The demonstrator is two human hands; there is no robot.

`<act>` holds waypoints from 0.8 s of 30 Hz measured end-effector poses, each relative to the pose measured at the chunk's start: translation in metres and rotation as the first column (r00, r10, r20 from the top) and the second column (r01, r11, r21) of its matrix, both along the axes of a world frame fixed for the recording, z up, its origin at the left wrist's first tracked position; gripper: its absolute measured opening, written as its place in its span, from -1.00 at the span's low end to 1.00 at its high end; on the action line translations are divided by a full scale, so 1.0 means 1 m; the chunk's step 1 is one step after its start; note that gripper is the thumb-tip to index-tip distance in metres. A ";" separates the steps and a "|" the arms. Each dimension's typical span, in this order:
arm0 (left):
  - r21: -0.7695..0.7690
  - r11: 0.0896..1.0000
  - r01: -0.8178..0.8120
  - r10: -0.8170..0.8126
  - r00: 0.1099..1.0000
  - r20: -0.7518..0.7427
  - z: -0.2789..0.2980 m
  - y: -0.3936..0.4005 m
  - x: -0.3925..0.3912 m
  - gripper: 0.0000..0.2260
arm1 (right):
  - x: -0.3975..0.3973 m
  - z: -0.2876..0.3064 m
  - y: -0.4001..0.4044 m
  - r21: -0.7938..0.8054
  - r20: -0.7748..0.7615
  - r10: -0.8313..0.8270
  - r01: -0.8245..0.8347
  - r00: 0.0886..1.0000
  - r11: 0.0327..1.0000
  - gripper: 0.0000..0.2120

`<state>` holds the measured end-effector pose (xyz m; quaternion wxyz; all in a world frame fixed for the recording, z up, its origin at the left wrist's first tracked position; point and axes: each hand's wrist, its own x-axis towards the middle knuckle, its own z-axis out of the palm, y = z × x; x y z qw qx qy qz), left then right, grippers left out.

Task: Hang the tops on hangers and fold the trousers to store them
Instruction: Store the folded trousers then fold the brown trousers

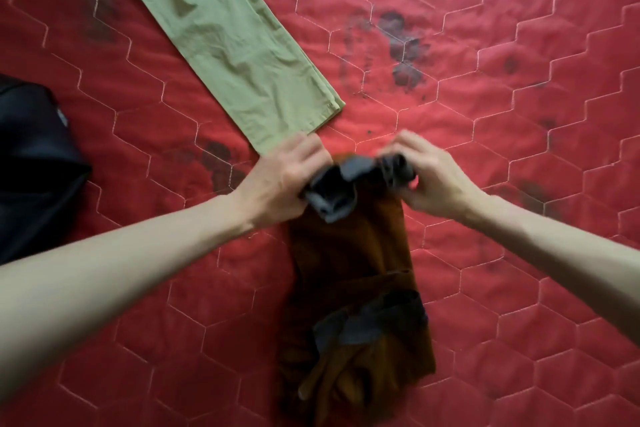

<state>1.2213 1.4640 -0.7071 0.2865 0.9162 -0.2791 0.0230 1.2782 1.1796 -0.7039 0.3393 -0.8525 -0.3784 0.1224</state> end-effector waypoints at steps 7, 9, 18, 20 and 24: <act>0.451 0.733 0.510 -0.502 0.852 -0.147 -0.021 -0.011 -0.064 -0.72 | -0.065 -0.038 -0.043 -0.445 0.189 0.548 -0.426 0.815 0.788 -0.56; 0.489 0.670 0.558 -0.501 0.826 -0.258 -0.023 -0.008 -0.071 -0.70 | -0.073 -0.043 -0.047 -0.534 0.094 0.565 -0.437 0.820 0.724 -0.39; 0.340 0.940 0.025 0.016 0.993 -0.118 -0.021 -0.016 -0.068 -0.63 | -0.065 -0.032 -0.029 -0.387 0.110 0.292 -0.230 0.950 0.893 -0.69; 0.379 0.916 -0.129 0.218 0.955 -0.202 -0.022 -0.017 -0.058 -0.43 | -0.057 -0.036 -0.015 -0.352 0.167 0.133 -0.067 0.977 0.934 -0.71; 0.432 0.902 0.011 0.074 0.981 -0.180 -0.031 -0.023 -0.053 -0.38 | -0.055 -0.050 0.014 -0.435 0.235 0.060 0.049 0.970 0.899 -0.39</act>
